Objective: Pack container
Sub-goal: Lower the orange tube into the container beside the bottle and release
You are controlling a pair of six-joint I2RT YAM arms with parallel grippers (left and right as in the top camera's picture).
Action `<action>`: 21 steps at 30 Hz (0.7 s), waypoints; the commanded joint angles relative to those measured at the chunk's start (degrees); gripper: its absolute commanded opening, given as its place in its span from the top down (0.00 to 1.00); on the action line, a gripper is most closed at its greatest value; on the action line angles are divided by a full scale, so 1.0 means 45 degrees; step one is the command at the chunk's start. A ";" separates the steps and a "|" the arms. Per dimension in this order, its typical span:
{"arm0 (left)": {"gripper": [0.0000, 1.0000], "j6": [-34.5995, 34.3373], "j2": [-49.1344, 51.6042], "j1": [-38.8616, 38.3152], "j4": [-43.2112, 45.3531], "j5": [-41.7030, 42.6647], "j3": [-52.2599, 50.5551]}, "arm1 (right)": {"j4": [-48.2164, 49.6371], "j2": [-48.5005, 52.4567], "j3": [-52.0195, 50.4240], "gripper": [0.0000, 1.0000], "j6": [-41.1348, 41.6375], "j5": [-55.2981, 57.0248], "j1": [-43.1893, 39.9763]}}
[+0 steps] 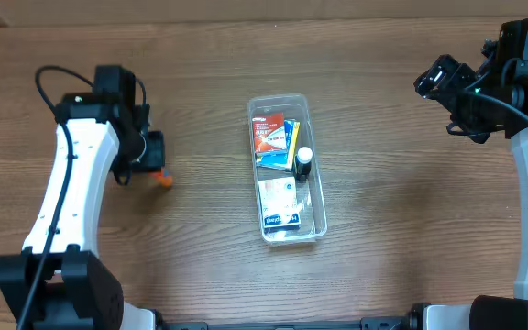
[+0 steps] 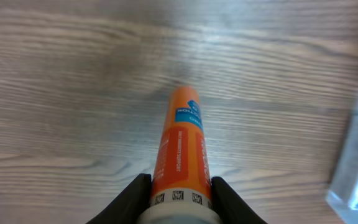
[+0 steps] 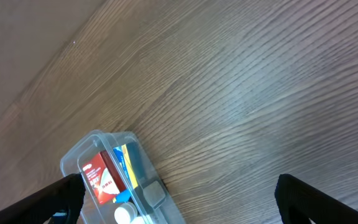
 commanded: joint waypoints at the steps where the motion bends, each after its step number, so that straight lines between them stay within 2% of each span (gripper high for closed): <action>1: 0.66 0.0073 -0.0729 -0.0418 -0.0869 -0.0044 0.1812 | 0.0039 -0.0024 0.0117 0.00 0.0005 -0.0102 -0.0015; 8: 0.71 -0.0136 -0.0908 -0.1370 -0.2599 0.0005 0.3021 | 0.0039 -0.0024 0.0117 0.00 0.0005 -0.0102 -0.0015; 15: 0.71 -0.0923 -0.1341 -0.4493 -0.2618 -0.0019 0.3191 | 0.0039 -0.0024 0.0117 0.00 0.0005 -0.0102 -0.0015; 16: 0.70 -0.1243 -0.1331 -0.5425 -0.2487 -0.0019 0.3191 | 0.0039 -0.0024 0.0117 0.00 0.0005 -0.0102 -0.0015; 21: 0.69 -0.2016 -0.1311 -0.7504 -0.1739 -0.0058 0.3186 | 0.0039 -0.0024 0.0117 0.00 0.0005 -0.0102 -0.0015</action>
